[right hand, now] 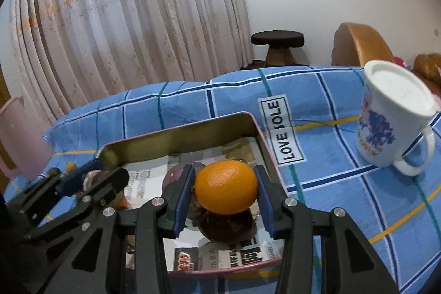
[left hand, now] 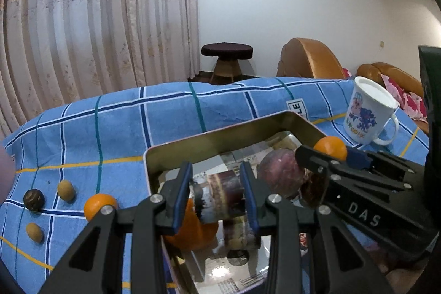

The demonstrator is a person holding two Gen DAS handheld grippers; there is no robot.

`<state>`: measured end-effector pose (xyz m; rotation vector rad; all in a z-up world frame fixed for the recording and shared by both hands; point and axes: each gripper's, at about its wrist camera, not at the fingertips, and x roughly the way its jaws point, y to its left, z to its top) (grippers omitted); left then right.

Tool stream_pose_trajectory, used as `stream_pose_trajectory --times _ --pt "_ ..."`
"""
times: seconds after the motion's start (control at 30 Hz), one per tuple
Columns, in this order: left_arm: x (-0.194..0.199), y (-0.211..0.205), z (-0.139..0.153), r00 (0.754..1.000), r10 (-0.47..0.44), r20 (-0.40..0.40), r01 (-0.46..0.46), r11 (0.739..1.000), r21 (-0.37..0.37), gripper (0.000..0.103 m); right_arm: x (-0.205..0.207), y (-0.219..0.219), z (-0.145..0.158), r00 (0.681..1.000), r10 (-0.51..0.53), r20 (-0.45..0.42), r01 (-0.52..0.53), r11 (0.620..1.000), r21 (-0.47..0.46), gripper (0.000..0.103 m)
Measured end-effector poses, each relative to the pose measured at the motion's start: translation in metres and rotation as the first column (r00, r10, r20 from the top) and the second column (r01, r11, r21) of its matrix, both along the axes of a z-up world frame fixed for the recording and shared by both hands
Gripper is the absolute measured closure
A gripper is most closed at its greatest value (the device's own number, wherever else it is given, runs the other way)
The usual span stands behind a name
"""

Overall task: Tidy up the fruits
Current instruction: 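Carry the orange and sliced fruit over the tin box and lower them, then open both grippers to drop the orange and sliced fruit into the box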

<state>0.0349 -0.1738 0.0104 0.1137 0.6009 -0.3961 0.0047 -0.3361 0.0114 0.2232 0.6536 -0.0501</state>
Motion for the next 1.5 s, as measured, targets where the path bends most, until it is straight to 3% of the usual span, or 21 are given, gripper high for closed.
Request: stream_pose_trajectory --times 0.27,0.33,0.47,0.53,0.63,0.83,1.1,1.5 --pt "-0.002 -0.001 0.002 1.0 0.02 0.017 -0.02 1.0 0.009 0.062 -0.001 -0.004 -0.002 0.998 0.061 0.009 -0.062 0.99 0.124 0.053" --pt "-0.003 0.0 0.004 1.0 0.024 0.013 -0.024 1.0 0.001 0.038 -0.003 -0.007 0.001 0.996 0.076 0.043 -0.083 0.98 0.179 0.045" --pt "-0.014 0.005 0.013 0.997 0.044 0.058 -0.044 0.999 -0.013 0.013 -0.014 -0.012 0.011 0.992 0.036 0.122 -0.059 0.98 0.19 0.043" --pt "-0.019 0.008 0.018 0.994 0.059 0.093 -0.058 0.998 -0.016 0.001 -0.019 -0.014 0.015 0.989 -0.003 0.149 -0.024 0.983 0.18 0.036" --pt "-0.023 0.012 0.022 0.99 0.076 0.122 -0.075 0.997 -0.02 0.001 -0.022 -0.018 0.016 0.985 -0.058 0.162 0.031 0.986 0.163 0.035" --pt "-0.019 0.03 0.02 0.987 0.12 0.107 -0.118 0.993 -0.026 0.001 -0.03 -0.023 0.017 0.976 -0.112 0.185 0.087 0.987 0.136 0.035" --pt "-0.019 0.059 0.016 0.975 0.185 0.124 -0.184 0.983 -0.022 0.001 -0.041 0.0 0.022 0.966 -0.107 0.233 0.114 0.993 -0.013 0.035" --pt "-0.013 0.109 0.008 0.959 0.259 0.113 -0.259 0.966 -0.019 0.001 -0.05 0.03 0.022 0.964 -0.128 0.231 0.14 0.989 -0.04 0.035"
